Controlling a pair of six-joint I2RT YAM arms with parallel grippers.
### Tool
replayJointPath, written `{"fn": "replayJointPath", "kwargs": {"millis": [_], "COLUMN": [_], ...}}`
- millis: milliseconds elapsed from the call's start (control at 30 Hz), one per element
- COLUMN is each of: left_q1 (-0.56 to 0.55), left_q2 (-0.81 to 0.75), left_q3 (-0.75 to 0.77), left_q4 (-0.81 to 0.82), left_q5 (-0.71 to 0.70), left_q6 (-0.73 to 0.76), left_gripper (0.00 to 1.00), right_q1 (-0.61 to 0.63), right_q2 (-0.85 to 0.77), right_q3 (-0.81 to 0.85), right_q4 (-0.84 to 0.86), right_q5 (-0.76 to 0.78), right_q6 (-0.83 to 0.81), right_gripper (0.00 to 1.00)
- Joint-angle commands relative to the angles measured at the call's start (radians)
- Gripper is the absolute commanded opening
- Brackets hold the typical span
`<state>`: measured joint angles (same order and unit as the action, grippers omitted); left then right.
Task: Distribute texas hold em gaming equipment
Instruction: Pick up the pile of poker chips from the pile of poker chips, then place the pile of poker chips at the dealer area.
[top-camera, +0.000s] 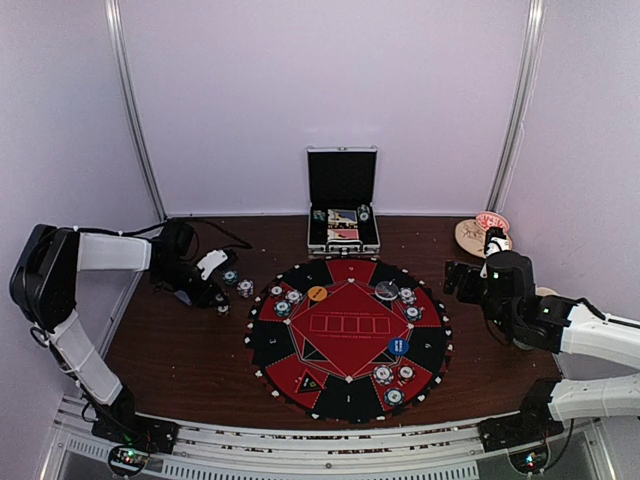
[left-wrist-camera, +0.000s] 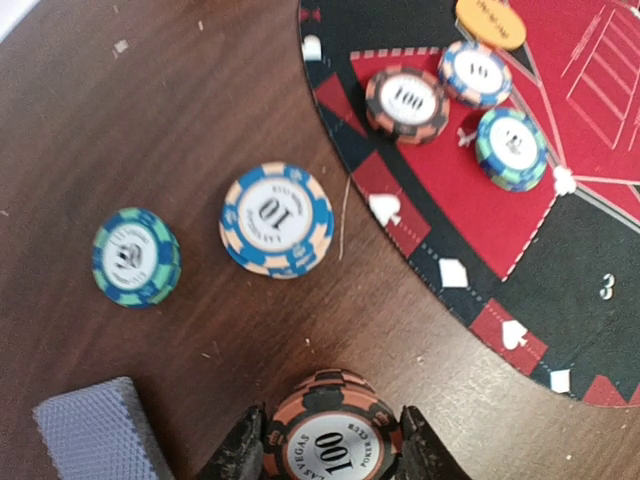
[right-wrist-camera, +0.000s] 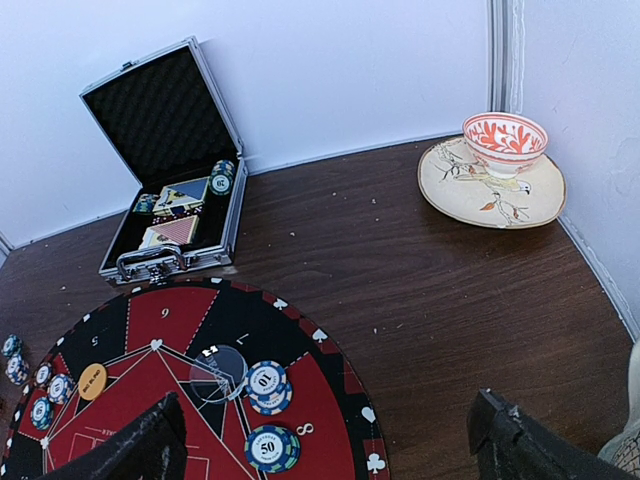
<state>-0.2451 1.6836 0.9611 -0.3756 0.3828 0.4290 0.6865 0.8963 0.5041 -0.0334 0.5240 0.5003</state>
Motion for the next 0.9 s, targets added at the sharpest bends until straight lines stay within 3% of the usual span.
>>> {"fn": "replayJointPath", "kwargs": {"millis": [0,167,333,600,867], "left_q1": [-0.030,-0.126,-0.249,-0.433,-0.544], "left_q2": [-0.083,-0.080,0.021,0.278,0.583], "left_q3": [0.028,0.110,0.286,0.672,1.090], "left_q4": [-0.011,-0.043,-0.112,-0.197,-0.228], "left_q5": [0.019,-0.035,-0.076,-0.097,-0.093], "left_q6": [0.014,0.001,-0.033,-0.086,-0.138], "left_gripper": [0.27,0.28,0.27,0.28,0.28], "right_q1": [-0.004,-0.004,-0.004,-0.004,-0.005], "right_q2": [0.010,0.024,0.010,-0.060,-0.124], "right_q3": [0.022,0.024,0.022,0.003,-0.009], "right_q4": [0.009,0.009,0.002,-0.005,-0.017], "right_q5": [0.004,0.005,0.018,0.067,0.092], "right_q6": [-0.007,-0.008,-0.002,0.016,0.033], "right_gripper": [1.00,1.00,1.00,1.00,1.00]}}
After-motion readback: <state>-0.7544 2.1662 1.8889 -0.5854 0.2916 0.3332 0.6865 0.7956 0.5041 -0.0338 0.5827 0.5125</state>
